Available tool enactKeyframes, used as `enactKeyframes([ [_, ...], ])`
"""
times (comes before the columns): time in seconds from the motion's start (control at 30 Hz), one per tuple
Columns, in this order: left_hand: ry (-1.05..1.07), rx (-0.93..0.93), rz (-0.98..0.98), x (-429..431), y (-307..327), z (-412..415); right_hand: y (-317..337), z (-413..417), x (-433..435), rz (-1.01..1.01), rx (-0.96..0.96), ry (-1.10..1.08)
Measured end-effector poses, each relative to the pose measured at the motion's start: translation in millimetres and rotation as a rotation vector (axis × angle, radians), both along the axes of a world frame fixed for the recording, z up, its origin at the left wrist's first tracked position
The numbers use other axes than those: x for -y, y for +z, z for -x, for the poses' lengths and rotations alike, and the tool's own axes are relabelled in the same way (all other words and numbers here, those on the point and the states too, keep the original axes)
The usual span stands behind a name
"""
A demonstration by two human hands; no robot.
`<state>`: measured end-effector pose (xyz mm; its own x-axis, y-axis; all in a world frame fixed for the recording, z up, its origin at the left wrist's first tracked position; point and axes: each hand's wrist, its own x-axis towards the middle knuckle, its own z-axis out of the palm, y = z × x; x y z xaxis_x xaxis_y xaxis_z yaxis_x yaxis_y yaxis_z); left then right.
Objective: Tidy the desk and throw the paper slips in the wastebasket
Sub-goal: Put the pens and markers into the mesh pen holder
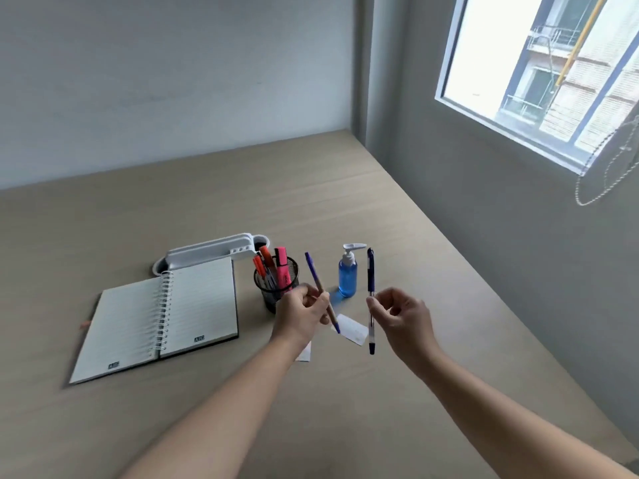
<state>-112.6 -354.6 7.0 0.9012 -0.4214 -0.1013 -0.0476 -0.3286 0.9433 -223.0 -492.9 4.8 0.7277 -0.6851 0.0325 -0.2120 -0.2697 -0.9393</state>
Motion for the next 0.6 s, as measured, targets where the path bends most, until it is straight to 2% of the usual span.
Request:
enactKeyframes([
  [0.07,0.083,0.047,0.005,-22.6,12.6,-23.5,10.4,-29.9,-15.5,0.028,0.028,0.064],
  [0.2,0.171,0.188,-0.125,-55.9,35.4,-76.3,30.9,-91.6,-37.2,0.151,0.064,0.175],
  [0.37,0.146,0.181,-0.286,-64.4,36.5,-123.7,41.6,-159.2,-47.5,0.226,0.055,0.148],
  [0.47,0.108,0.15,-0.317,-59.9,19.4,-129.5,27.4,-179.3,-48.4,0.292,-0.002,0.175],
  [0.6,0.073,0.154,-0.368,-56.6,-1.6,-129.4,-2.6,-182.0,-42.9,0.446,-0.155,0.331],
])
